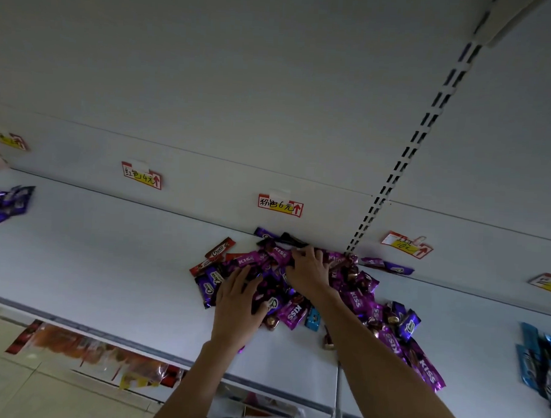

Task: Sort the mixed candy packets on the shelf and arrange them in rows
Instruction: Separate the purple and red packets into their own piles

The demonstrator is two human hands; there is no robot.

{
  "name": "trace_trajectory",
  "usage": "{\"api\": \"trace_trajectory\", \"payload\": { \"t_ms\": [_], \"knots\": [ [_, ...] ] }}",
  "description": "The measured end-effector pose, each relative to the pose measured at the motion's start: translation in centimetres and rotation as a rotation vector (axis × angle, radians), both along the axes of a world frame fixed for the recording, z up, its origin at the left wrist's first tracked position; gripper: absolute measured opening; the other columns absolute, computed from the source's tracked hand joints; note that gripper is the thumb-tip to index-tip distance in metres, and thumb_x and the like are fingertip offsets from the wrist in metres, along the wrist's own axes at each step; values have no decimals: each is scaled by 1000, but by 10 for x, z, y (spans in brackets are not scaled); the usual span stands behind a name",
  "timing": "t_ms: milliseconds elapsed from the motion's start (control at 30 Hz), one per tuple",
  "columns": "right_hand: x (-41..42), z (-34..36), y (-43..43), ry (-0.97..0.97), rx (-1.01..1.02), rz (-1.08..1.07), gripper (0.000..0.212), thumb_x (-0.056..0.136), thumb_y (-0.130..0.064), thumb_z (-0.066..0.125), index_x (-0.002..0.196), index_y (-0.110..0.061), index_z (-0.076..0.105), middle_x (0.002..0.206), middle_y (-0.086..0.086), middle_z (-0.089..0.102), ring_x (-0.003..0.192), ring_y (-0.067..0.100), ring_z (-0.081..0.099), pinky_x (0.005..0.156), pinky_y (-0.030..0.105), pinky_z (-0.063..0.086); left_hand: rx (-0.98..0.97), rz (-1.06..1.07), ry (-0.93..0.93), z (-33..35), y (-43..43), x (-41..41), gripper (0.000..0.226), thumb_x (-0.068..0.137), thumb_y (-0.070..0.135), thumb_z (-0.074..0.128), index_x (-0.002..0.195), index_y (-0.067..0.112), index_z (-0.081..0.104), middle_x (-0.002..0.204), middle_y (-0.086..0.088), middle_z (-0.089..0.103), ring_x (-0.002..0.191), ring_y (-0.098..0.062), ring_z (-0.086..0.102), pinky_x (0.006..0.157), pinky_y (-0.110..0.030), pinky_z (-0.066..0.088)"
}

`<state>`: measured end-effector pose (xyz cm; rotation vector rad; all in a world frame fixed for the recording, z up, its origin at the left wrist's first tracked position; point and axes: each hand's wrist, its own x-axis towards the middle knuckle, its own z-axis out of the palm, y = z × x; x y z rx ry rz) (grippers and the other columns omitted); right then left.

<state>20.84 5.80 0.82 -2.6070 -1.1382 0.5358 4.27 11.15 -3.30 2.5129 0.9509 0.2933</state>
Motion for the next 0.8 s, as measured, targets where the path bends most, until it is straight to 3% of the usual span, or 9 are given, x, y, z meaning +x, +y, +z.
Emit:
{"api": "trace_trajectory", "payload": {
  "t_ms": [100, 233, 367, 433, 533, 667, 800],
  "knots": [
    [-9, -7, -14, -80, 25, 6, 46, 88, -23, 47, 134, -19, 46, 141, 8, 28, 130, 28, 21, 107, 46, 24, -8, -2, -28, -2, 3, -3, 56, 78, 47, 38, 116, 14, 62, 132, -13, 53, 124, -37, 47, 100, -51, 35],
    [-4, -10, -21, -54, 119, 55, 42, 89, -15, 48, 131, -18, 54, 157, 2, 5, 144, 21, 3, 117, 42, 5, -16, -3, -43, -1, 6, -2, 62, 79, 48, 29, 121, 14, 59, 140, -11, 46, 132, -35, 38, 107, -49, 27],
    [3, -6, -9, 40, 202, 5, 54, 88, -14, 48, 140, -18, 36, 153, -2, 19, 139, 23, 23, 112, 43, 22, -28, 19, -68, -6, 4, -2, 62, 79, 46, 27, 123, 16, 58, 141, -9, 44, 133, -31, 37, 111, -48, 27],
    [2, -8, -7, 46, 195, -55, 63, 87, -18, 49, 145, -19, 23, 151, -2, 21, 135, 24, 24, 111, 43, 23, -32, 22, -73, -10, 4, -2, 58, 80, 45, 30, 122, 16, 59, 139, -10, 47, 131, -31, 40, 110, -49, 29],
    [1, -12, -5, -12, 122, -65, 62, 89, -24, 47, 146, -21, 23, 147, 2, 22, 132, 26, 21, 109, 43, 24, -23, 32, -83, -10, 2, -1, 55, 80, 42, 34, 118, 15, 61, 135, -12, 51, 127, -33, 45, 107, -49, 30],
    [-1, -13, -4, -88, 123, -20, 51, 91, -23, 45, 141, -26, 36, 150, 4, 16, 139, 27, 11, 114, 46, 13, -14, 34, -87, -9, 1, 1, 55, 79, 42, 34, 117, 13, 62, 135, -13, 51, 127, -33, 46, 106, -47, 25],
    [-9, -19, -7, -28, 102, 52, 52, 95, -22, 36, 146, -28, 26, 156, -3, 15, 144, 15, 7, 116, 48, 1, -12, 14, -83, -10, 4, 2, 49, 77, 39, 39, 110, 11, 64, 129, -14, 55, 119, -35, 52, 99, -52, 35]
  ]
}}
